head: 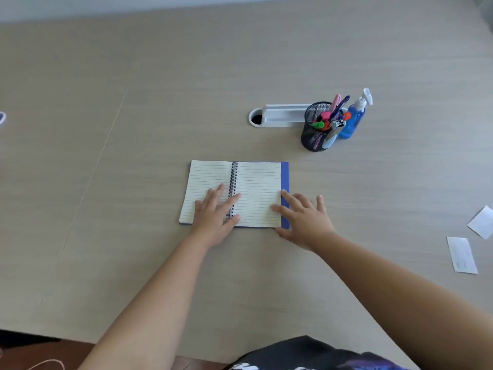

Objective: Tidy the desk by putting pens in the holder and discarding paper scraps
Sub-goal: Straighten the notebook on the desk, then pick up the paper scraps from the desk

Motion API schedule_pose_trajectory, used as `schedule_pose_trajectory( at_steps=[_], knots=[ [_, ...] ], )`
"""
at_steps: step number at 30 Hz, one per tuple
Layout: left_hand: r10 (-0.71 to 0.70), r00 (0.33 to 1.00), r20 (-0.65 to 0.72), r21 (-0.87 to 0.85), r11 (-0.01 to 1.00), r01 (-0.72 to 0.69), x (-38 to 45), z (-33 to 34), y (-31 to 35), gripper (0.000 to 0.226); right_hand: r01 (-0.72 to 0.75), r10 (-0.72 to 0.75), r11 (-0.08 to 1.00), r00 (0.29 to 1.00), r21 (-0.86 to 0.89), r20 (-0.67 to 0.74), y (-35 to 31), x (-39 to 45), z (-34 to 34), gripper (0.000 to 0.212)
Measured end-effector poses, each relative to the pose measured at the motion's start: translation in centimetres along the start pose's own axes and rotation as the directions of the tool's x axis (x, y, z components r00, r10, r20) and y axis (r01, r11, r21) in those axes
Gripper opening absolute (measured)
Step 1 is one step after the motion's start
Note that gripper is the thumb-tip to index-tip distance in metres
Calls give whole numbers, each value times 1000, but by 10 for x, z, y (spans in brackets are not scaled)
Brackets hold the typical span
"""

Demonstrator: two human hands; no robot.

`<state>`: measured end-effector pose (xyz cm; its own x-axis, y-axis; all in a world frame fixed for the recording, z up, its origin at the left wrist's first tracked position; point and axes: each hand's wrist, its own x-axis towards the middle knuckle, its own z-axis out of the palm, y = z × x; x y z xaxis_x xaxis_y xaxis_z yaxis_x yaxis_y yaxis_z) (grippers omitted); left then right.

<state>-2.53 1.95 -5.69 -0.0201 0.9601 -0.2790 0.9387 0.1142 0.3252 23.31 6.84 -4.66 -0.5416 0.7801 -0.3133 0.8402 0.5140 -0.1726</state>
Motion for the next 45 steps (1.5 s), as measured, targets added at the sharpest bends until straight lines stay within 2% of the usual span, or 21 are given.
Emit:
schedule_pose_trajectory(
  at_steps=[6, 14, 26, 29, 32, 37, 41, 45],
  knots=[
    [32, 998, 51, 5, 999, -33, 55, -2, 32, 59, -102, 103, 994, 994, 26, -45, 32, 24, -11, 56],
    [46, 996, 82, -7, 999, -45, 104, -22, 27, 60, -149, 150, 989, 988, 18, -43, 42, 61, -22, 56],
    [58, 993, 101, 17, 998, -60, 120, -35, 27, 62, -189, 190, 981, 981, 40, -32, 42, 72, -24, 60],
    [69, 997, 41, 63, 995, -72, 110, -38, 42, 67, -174, 178, 983, 982, 56, -58, 41, 56, -24, 62],
    [179, 982, -66, 35, 984, -177, 92, -33, 76, 63, -210, 217, 973, 974, 100, -67, 48, 22, -18, 60],
    [410, 908, -84, -46, 909, -415, 64, -7, 156, 54, -401, 434, 890, 892, 219, -128, 77, -50, -13, 48],
    [522, 853, -3, -70, 851, -521, 57, 14, 224, 54, -532, 581, 805, 797, 265, -166, 119, -110, -15, 46],
    [627, 773, 99, -36, 778, -627, 54, 33, 293, 55, -654, 726, 677, 669, 337, -160, 165, -169, -14, 47]
  ],
)
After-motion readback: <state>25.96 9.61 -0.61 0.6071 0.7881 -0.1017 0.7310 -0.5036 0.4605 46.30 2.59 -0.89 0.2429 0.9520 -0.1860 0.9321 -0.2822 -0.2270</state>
